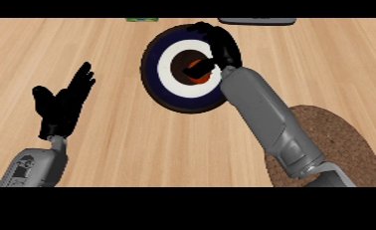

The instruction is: Pick the tomato from the placemat and place it in the plate

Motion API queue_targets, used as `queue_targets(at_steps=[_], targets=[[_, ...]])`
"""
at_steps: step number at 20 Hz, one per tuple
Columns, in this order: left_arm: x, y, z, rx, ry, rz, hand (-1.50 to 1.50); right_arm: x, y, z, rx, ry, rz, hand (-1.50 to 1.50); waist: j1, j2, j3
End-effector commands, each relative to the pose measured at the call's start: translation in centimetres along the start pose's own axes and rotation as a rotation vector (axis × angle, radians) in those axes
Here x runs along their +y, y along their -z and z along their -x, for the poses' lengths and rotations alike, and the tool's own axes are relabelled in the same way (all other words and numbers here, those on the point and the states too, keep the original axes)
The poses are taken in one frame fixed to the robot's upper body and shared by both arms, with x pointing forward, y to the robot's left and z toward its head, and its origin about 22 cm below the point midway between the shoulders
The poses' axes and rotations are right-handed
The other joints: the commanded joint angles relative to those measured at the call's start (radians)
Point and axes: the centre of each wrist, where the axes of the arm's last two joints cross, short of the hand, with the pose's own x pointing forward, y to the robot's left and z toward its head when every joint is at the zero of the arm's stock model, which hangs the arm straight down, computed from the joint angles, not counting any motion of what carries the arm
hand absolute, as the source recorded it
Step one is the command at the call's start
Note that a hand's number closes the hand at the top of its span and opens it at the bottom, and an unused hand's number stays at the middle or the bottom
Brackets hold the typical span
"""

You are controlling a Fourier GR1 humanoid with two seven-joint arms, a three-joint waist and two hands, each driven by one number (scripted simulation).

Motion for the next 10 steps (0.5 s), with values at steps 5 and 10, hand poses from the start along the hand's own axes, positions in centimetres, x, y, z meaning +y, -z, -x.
queue_targets(at_steps=[5, 10], targets=[[0.4, -0.1, -0.3, 0.002, 0.007, -0.014, 0.0, -2.0, -0.1, -0.8, -0.328, 0.287, 0.152, -1.5, -0.018, -0.005, 0.001], [-0.8, -0.4, 1.1, 0.014, -0.007, -0.004, 0.0, -4.0, -0.2, -3.6, -0.262, 0.508, 0.095, -1.5, -0.031, -0.014, 0.0]])
